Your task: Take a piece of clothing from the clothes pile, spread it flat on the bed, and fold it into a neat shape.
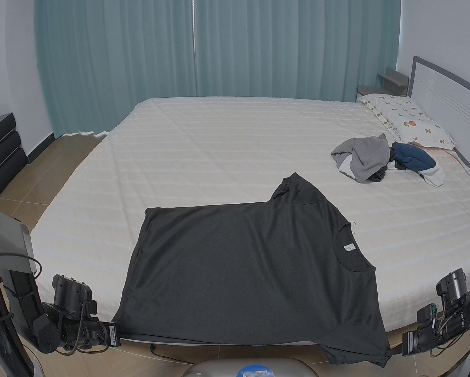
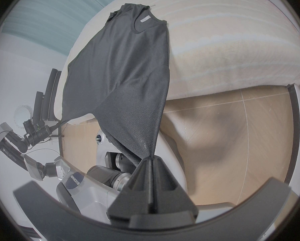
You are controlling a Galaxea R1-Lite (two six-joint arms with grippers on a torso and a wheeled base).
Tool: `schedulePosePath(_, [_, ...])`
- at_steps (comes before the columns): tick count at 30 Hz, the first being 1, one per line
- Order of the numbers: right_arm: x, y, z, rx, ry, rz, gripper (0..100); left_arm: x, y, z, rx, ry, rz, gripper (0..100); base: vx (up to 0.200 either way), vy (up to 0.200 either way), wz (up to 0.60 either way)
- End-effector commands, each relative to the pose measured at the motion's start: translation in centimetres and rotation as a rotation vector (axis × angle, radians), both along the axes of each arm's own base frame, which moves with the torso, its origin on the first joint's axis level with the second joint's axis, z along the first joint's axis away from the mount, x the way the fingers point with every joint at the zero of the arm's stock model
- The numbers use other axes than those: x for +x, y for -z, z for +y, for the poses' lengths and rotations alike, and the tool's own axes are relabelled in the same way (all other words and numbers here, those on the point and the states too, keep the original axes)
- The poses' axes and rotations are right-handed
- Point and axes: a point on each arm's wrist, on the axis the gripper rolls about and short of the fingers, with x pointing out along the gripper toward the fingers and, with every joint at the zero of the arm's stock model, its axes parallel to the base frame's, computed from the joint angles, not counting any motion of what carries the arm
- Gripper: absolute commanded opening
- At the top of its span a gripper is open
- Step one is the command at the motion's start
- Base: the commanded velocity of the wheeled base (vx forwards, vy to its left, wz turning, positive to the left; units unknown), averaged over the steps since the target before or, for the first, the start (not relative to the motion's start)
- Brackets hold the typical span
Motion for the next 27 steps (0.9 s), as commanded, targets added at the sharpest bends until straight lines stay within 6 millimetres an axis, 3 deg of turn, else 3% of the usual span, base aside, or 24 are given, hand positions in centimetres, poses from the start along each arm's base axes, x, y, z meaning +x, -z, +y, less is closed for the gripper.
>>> schedulePosePath(1, [1.0, -1.0, -0.1, -0.002, 0.009, -0.081, 0, 0.8, -0.4, -0.1, -0.014, -0.005, -0.042, 0, 0.0, 0.0, 0.0])
schedulePosePath(9, [5.8, -3.6, -0.2, 0.037, 0.124, -0.222, 0, 4.6, -3.4, -0.3, -0.116, -0.114, -0.263, 0, 0.0, 0.0, 0.0])
schedulePosePath(15, [8.6, -5.7, -0.3, 0.073, 0.187, -0.31, 0, 5.9, -3.8, -0.1, -0.149, -0.166, -0.298, 0, 0.0, 0.0, 0.0])
schedulePosePath(27, [11.0, -7.4, -0.1, 0.13, 0.234, -0.368, 0, 7.4, -4.6, -0.2, -0.239, -0.252, -0.346, 0, 0.0, 0.0, 0.0])
